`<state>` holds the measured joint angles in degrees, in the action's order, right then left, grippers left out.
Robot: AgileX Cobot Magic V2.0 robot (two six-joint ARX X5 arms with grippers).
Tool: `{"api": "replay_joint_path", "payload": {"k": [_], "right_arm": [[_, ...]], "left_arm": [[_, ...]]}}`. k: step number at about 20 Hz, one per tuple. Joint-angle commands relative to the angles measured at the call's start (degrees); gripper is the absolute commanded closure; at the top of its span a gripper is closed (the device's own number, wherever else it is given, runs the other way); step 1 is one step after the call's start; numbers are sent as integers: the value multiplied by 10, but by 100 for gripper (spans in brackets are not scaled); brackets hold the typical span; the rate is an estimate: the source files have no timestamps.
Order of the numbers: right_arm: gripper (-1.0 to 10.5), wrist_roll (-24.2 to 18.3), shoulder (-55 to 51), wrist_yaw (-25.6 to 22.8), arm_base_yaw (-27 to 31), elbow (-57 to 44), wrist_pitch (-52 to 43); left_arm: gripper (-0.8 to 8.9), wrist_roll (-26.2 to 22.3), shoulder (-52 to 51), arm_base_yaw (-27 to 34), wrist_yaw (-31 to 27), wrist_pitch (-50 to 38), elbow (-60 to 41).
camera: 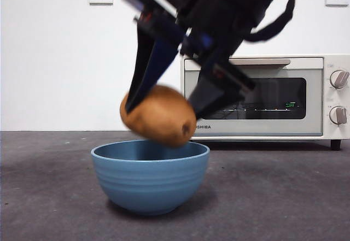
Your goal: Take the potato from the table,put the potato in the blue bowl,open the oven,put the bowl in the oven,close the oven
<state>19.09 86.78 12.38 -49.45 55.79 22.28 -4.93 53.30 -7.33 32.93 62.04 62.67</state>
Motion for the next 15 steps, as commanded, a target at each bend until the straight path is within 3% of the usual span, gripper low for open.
{"api": "replay_joint_path", "payload": {"k": [1, 2, 6, 10, 15], "right_arm": [[807, 35, 21, -6, -1, -3, -7], [753, 35, 25, -6, -1, -3, -15], [736, 35, 26, -6, -1, -1, -30], [406, 37, 26, -9, -1, -1, -31], [411, 20, 26, -14, -1, 5, -30]], "left_arm": [[818, -8, 3, -2, 1, -4, 0], [818, -9, 4, -2, 1, -4, 0], [818, -9, 8, -3, 1, -12, 0], [818, -9, 15, -3, 1, -21, 0], [818, -8, 30, -3, 1, -42, 0]]}}
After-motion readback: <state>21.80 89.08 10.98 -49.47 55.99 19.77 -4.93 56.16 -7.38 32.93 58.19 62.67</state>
